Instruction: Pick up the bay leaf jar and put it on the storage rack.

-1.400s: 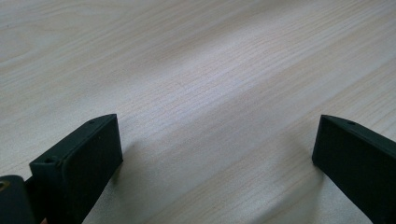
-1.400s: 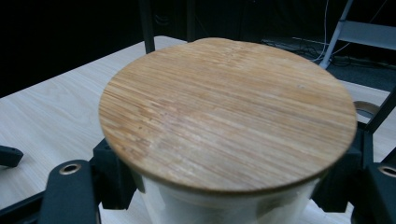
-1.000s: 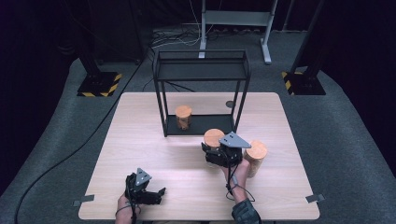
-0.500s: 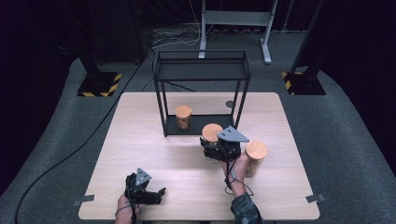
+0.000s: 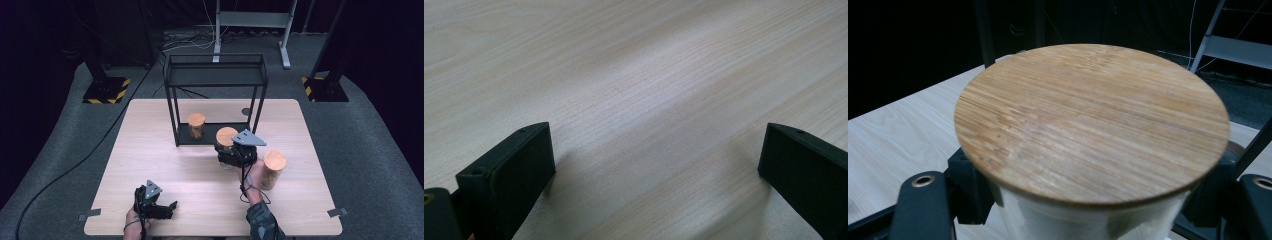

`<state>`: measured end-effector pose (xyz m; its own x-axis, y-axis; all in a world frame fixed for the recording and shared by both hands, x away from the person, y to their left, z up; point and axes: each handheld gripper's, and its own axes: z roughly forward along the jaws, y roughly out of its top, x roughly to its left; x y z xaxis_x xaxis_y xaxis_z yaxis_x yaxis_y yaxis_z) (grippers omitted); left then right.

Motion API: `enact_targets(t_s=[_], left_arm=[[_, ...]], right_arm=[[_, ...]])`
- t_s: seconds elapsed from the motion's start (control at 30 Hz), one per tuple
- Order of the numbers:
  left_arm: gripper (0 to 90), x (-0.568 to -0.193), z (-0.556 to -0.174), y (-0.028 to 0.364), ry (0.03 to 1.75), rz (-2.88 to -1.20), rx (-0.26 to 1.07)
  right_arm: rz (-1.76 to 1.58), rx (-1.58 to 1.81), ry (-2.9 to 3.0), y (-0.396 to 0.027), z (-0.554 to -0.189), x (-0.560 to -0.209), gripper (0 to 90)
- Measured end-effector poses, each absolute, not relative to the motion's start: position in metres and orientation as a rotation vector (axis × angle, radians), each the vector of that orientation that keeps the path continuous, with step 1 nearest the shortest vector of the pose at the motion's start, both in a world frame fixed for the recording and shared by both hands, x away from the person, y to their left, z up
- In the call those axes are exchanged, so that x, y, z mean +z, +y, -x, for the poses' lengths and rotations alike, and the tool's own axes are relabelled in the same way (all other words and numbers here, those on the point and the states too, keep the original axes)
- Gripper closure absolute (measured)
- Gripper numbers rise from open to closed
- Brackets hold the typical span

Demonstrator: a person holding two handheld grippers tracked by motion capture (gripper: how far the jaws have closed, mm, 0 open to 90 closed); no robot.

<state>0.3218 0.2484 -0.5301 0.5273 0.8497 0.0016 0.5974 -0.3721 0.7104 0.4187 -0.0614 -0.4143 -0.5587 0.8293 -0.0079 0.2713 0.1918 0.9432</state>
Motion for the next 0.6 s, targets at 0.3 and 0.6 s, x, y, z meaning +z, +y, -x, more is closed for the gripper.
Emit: enact_targets(t_s=[0.3,0.6], left_arm=[[1.0,-0.53,-0.322,0.248,1.171,-2.102,0.49],[1.1,-0.53,-0.322,0.248,1.17,-2.105,0.49]], right_arm=[[-1.028,1.362,1.941,-0.061,-0.426,-0.413,24.5],[-1.038,1.361,1.942,-0.06,-0.433,-0.413,24.4]])
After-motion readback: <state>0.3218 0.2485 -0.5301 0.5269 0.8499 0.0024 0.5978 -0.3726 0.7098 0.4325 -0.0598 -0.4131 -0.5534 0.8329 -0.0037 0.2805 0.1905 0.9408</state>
